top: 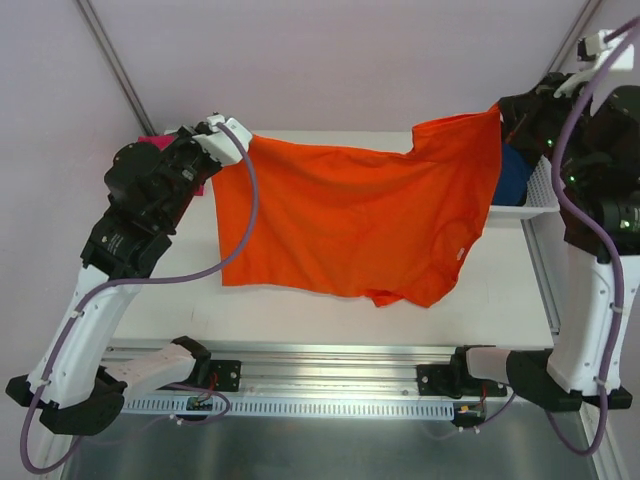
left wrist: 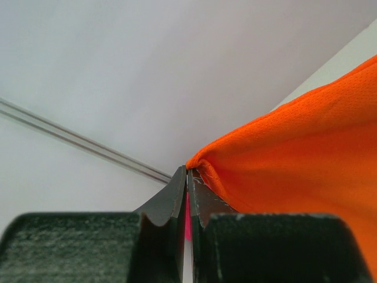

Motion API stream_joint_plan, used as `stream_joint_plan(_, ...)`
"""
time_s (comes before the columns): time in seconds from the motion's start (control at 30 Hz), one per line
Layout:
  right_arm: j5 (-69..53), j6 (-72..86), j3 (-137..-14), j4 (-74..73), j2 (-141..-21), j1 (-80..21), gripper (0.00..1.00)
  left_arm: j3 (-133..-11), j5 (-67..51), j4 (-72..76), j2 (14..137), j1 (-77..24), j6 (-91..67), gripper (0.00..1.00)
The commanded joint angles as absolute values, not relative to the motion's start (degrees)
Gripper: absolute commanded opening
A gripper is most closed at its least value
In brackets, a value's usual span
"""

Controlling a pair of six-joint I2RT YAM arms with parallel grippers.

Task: Fold and stack the t-shirts
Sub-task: Flatten the tshirt out

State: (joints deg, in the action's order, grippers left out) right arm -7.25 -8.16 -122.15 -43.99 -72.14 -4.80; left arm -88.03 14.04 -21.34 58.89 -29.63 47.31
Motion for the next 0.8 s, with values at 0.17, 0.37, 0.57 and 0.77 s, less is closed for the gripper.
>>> stream_joint_plan(0.17,-7.8,-8.1,-125.3,-42.4,-73.5,-4.3,0.01,-89.8,16.3,-15.3,57.9,-29.6,48.7,0.00)
stream_joint_plan(0.37,-6.7,-8.7,-122.6,-43.2,-67.2,-4.2,0.00,-91.2,17.0,-15.3,56.1,-29.6,51.3,0.00)
stream_joint_plan(0.57,-6.4,-8.4,-121.9,-44.9,-61.7,-4.2,0.01,-92.2,17.2,-15.3,53.4,-29.6,52.3,0.00)
stream_joint_plan(0.77,-5.9,-9.3,-120.2,-47.4,-56.3,-3.4,0.01,-92.7,17.6,-15.8,50.7,-29.6,51.8,0.00)
